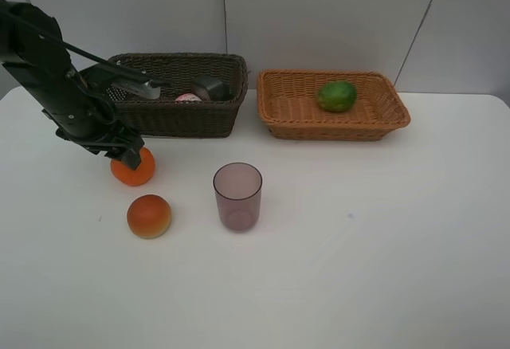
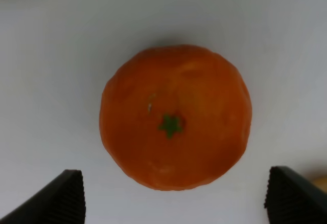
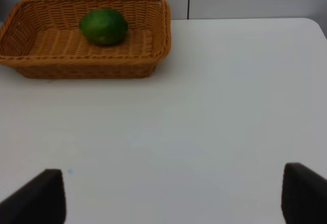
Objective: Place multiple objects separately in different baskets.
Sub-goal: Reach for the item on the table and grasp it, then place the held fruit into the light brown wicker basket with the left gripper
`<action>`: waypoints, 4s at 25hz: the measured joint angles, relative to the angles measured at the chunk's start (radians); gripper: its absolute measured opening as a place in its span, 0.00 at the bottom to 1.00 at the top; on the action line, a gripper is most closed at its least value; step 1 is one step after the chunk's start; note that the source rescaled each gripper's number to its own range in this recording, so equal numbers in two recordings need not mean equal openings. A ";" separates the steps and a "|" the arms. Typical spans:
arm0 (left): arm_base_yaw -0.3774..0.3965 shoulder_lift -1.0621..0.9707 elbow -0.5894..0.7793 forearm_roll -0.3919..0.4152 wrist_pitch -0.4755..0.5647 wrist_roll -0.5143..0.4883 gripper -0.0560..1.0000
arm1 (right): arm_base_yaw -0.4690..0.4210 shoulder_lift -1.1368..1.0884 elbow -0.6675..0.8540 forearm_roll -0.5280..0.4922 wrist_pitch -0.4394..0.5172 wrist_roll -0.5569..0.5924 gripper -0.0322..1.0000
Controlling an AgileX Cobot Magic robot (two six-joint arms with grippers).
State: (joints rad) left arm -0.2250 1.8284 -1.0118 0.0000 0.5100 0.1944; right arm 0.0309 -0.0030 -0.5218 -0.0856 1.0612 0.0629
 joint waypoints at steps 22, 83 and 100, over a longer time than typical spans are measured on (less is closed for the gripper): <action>0.000 0.009 0.000 0.000 -0.060 0.006 0.93 | 0.000 0.000 0.000 0.000 0.000 0.000 0.94; 0.000 0.152 -0.010 -0.031 -0.214 0.070 0.95 | 0.000 0.000 0.000 0.000 0.000 0.000 0.94; 0.000 0.152 -0.010 -0.031 -0.215 0.070 0.94 | 0.000 0.000 0.000 0.000 0.000 0.000 0.94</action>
State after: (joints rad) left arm -0.2250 1.9805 -1.0223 -0.0312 0.2953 0.2643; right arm 0.0309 -0.0030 -0.5218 -0.0856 1.0612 0.0629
